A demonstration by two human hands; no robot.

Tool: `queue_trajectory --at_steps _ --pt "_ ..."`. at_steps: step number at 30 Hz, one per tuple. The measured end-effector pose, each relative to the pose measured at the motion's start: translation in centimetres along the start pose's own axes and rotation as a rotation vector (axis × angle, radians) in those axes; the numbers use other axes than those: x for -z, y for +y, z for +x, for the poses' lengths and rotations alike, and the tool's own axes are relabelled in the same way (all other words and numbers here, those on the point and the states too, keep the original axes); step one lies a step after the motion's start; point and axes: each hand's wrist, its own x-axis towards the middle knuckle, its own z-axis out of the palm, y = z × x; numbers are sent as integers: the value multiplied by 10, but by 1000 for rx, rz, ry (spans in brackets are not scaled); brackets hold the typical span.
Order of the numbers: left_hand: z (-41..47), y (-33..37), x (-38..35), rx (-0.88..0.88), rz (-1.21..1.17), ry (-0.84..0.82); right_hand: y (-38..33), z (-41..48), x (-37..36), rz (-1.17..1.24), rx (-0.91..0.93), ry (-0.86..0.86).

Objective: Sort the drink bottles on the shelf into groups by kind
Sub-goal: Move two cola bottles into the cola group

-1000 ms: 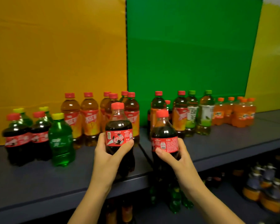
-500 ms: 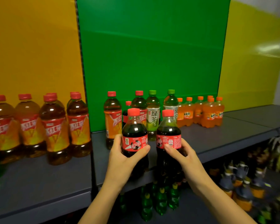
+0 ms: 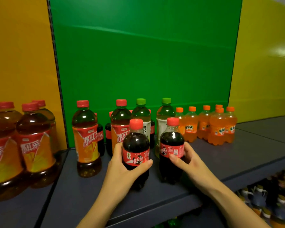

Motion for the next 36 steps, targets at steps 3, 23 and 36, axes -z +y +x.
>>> queue_trajectory --at_steps 3,23,36 --pt "2 -3 -7 19 37 -24 13 11 13 -14 -5 -98" --pt "2 -17 -72 51 273 34 39 42 66 -116 60 -244" --pt "4 -14 -74 85 275 85 44 45 73 65 -4 -333"
